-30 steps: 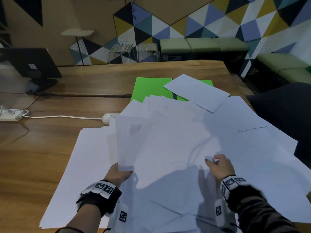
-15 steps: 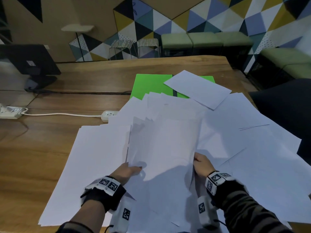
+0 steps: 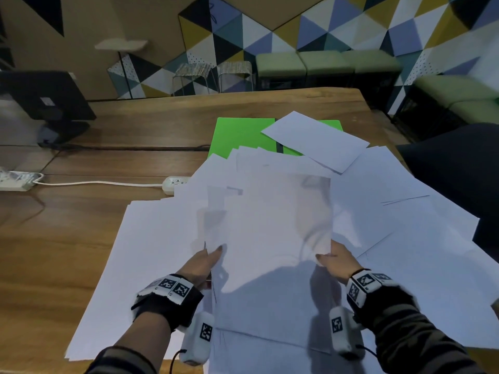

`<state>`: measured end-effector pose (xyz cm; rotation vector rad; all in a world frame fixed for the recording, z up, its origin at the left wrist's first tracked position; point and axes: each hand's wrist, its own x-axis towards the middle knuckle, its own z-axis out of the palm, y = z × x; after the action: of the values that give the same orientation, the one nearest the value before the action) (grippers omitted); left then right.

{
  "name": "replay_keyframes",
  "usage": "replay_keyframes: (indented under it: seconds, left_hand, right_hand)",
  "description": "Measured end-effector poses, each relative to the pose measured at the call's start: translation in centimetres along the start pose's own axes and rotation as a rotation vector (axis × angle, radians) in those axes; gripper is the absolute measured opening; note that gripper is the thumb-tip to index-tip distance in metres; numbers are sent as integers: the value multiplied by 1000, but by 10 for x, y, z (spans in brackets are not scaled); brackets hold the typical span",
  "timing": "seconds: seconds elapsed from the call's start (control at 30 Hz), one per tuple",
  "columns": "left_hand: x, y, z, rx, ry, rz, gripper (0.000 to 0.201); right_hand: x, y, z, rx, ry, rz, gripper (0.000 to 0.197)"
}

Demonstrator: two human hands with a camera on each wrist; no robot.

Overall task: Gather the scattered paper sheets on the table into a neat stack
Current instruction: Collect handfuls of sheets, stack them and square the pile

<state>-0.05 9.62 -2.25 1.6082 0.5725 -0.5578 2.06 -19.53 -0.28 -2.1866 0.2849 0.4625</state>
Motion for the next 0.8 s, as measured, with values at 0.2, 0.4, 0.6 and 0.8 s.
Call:
replay_keyframes:
  seconds: [0.2,0.4,0.6,0.8]
  left_hand:
    - [4,-4,-2,-54,94,84,46]
    - [-7,2,2,-9,88,171,36]
    - [-6,-10,17,-44,12,200,20]
    - [-16,16,6,-148,21,262,16]
  right_hand:
    - [-6,2,2,-140,54,2,43]
    - [-3,17,-1,-30,15,-22,36]
    - [-13,19,27,16,-51,-78,30]
    - [-7,18,2,443,21,-3,98]
